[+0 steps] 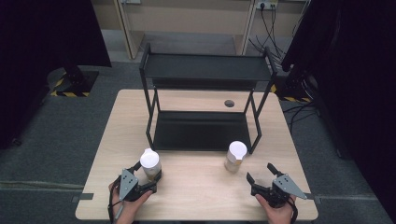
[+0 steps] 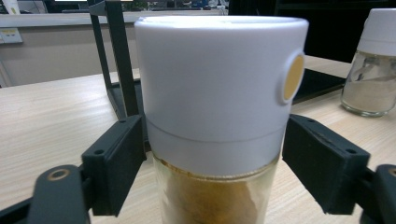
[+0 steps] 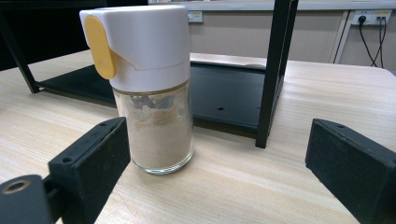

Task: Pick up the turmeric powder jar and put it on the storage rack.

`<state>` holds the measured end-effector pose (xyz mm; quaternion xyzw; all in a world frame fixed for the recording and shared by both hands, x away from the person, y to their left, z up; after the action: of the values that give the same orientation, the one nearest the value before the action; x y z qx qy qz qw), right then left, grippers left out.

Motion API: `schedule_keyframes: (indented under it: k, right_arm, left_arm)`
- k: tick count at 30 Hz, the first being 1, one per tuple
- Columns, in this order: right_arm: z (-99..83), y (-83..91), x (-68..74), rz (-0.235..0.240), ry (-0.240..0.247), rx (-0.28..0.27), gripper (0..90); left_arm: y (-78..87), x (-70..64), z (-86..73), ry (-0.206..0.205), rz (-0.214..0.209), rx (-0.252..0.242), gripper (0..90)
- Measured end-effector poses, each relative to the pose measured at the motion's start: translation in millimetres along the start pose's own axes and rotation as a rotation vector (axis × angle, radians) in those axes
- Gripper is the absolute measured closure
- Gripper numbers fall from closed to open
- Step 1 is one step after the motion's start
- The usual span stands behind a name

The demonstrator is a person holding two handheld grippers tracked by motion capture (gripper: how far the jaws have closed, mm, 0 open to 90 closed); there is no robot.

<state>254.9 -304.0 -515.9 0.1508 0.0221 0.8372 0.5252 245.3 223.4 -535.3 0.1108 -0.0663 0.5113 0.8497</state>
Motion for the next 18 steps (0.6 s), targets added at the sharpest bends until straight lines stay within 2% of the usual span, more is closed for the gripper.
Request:
schedule_keyframes:
  k: [8,18]
  right_arm:
    - [0.0,-0.1,0.1,0.001,0.002,0.001,7.1]
    - [0.0,0.0,-0.1,0.004,0.003,0.001,7.1]
  left_arm:
    - [-6.8,2.4,1.3,-0.033,-0.013,0.003,29.3]
    - [-6.8,5.0,0.7,-0.007,-0.027,-0.009,30.4]
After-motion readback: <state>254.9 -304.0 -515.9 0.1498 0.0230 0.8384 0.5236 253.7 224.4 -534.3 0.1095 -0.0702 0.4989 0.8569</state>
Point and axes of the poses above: each handheld gripper's, and its own axes: y roughly backward along the jaws, z roughly out of its top, x roughly to its left, the point moved 8 cm from there along -y, roughly forward along the jaws, and after that the axes turned 13 degrees about -y, right-handed, at the moved point
